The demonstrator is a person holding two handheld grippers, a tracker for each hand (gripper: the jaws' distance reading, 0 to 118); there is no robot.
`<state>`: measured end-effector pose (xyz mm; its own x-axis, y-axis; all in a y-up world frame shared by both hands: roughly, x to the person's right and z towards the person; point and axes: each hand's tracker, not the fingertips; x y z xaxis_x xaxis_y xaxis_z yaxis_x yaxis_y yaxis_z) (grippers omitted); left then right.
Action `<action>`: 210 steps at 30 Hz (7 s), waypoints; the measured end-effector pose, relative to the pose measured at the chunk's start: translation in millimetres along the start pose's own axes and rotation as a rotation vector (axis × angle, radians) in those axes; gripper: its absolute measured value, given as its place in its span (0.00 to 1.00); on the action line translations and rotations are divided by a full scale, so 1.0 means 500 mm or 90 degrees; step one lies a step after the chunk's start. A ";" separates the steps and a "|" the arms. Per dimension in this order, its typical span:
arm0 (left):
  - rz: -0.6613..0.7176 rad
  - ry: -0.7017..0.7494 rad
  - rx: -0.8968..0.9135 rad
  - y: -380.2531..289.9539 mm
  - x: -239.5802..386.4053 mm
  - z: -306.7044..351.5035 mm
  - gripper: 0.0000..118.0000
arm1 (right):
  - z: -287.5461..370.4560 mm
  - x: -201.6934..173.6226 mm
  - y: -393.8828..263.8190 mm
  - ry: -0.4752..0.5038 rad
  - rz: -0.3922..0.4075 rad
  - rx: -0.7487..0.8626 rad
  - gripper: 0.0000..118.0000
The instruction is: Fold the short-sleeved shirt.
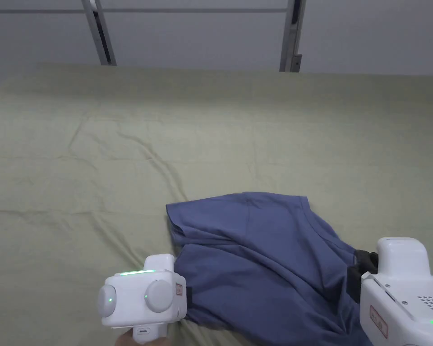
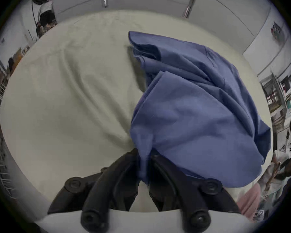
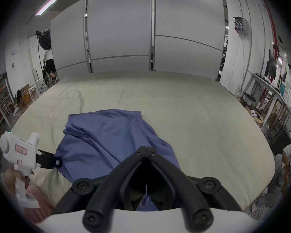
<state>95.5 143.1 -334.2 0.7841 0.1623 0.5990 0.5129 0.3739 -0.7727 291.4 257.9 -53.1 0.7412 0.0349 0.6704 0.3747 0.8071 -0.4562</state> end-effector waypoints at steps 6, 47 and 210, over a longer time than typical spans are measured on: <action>-0.030 0.000 0.029 -0.016 0.027 0.060 0.07 | -0.054 -0.025 0.064 0.061 0.036 0.002 0.00; -0.043 0.003 0.135 0.013 0.032 0.226 0.07 | -0.372 -0.011 0.395 0.093 0.110 -0.120 0.02; -0.247 -0.012 0.044 0.410 0.296 -0.177 0.05 | -0.032 0.449 -0.137 -0.090 -0.252 -0.234 0.01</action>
<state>347.7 163.1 -422.4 0.5290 0.0135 0.8485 0.7450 0.4715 -0.4719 440.9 200.7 119.1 0.4313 -0.1298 0.8928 0.7977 0.5171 -0.3101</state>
